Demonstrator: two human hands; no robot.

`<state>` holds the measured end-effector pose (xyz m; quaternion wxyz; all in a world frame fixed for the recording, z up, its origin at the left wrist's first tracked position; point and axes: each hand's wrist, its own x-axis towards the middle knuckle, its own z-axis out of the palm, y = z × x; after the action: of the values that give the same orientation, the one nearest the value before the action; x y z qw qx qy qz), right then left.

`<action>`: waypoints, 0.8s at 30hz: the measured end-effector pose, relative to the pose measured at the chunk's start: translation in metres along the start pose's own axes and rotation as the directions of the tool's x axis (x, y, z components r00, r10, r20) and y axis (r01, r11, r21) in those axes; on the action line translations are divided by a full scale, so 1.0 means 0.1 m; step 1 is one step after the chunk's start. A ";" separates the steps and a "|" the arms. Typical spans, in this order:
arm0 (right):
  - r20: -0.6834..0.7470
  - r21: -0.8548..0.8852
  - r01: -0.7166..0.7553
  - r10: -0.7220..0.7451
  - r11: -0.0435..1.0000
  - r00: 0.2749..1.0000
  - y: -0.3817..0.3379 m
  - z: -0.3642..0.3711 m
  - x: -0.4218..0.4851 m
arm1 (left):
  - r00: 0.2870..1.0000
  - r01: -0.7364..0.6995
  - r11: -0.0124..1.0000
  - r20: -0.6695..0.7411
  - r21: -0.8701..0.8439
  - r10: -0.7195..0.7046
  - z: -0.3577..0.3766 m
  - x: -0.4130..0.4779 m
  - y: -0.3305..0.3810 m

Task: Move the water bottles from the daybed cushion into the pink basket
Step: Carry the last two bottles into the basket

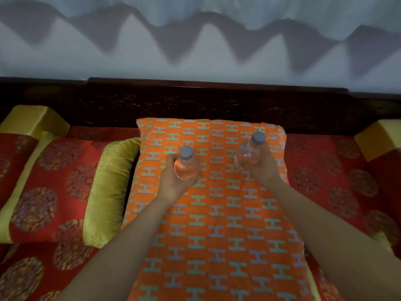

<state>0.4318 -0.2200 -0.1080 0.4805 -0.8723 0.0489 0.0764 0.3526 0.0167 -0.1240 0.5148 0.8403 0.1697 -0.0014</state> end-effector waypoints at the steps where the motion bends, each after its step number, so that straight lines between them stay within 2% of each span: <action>1: -0.008 0.006 -0.003 0.003 1.000 1.000 0.01 0.00 0.00 | 1.000 0.004 1.000 0.001 0.006 -0.004 0.00 0.00 0.00; 6: -0.041 -0.081 -0.012 0.009 0.997 0.999 -0.07 0.00 0.02 | 0.999 0.014 0.999 0.031 0.033 -0.015 -0.08 0.08 0.10; 12: -0.172 0.049 -0.027 0.035 0.998 0.985 -0.17 -0.20 -0.24 | 0.997 -0.055 0.998 0.060 0.021 0.054 -0.24 0.02 0.30; 17: -0.273 0.064 -0.047 0.063 0.997 0.960 -0.16 -0.63 -0.62 | 0.982 -0.118 0.992 0.157 0.052 0.109 -0.33 -0.12 0.61; 24: -0.384 0.041 -0.031 0.045 0.999 0.922 -0.14 -1.39 -1.22 | 0.959 -0.189 0.982 0.208 -0.026 0.191 -0.02 -0.41 1.21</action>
<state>0.3255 -0.3285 -0.0015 0.4749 -0.8608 0.1606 -0.0879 0.3482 -0.0428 -0.0112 0.5300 0.8464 0.0332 -0.0399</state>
